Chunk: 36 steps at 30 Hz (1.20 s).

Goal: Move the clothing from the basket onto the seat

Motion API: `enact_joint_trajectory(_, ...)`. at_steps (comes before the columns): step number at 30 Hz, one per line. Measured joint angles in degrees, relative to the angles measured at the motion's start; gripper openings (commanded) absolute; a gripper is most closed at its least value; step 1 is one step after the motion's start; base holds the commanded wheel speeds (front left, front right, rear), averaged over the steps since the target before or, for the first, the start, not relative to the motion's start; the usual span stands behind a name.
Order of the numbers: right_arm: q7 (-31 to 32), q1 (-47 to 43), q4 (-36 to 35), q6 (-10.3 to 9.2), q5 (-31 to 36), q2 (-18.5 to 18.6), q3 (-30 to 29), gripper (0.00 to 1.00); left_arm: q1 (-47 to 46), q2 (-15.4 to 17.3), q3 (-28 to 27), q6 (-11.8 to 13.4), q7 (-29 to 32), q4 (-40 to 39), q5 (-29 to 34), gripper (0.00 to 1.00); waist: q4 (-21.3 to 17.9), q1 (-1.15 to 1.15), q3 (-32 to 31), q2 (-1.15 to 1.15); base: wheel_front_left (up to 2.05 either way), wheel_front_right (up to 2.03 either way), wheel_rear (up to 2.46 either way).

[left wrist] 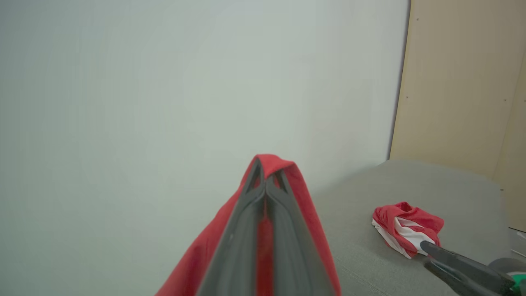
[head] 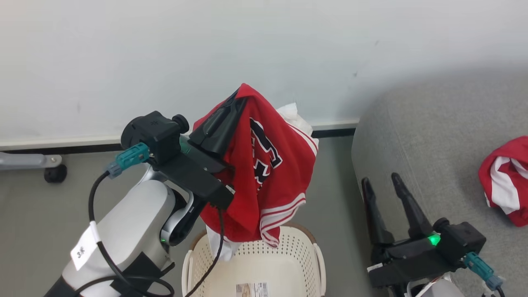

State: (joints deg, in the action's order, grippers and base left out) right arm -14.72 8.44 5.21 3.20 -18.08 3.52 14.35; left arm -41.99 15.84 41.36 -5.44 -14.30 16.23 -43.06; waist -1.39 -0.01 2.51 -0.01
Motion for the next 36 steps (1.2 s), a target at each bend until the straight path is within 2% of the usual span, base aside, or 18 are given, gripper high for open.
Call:
enact_joint_trajectory(8, 0.0, 0.4, 0.6, 1.71, 1.6, 0.0, 5.2, 1.0, 0.1, -1.2, 0.6, 1.1, 0.6, -0.8, -0.1, 0.0, 0.8, 0.0, -2.2, 0.01, 0.0, 0.0, 0.0)
enact_joint_trajectory(17, 0.0, 7.8, 3.4, 2.96, 4.5, 0.0, 12.2, 1.0, 0.3, -1.8, 1.7, 1.9, 1.7, -2.1, -0.2, 0.0, 1.4, 0.01, -2.4, 0.01, 0.0, 0.0, 0.0)
enact_joint_trajectory(27, 3.2, 14.0, 14.5, 3.36, 6.3, 0.0, 15.7, 1.0, 0.5, -3.8, 3.3, 1.9, 2.7, -2.6, -0.3, 0.0, 3.2, 0.01, -2.5, 0.02, 0.0, 0.0, 0.0)
enact_joint_trajectory(36, 5.2, 18.5, 24.7, 3.36, 5.9, 0.0, 16.1, 1.0, 0.4, -4.9, 4.1, 1.7, 3.1, -4.0, -0.3, 0.0, 5.1, 0.01, -2.6, 0.01, 0.0, 0.0, 0.0)
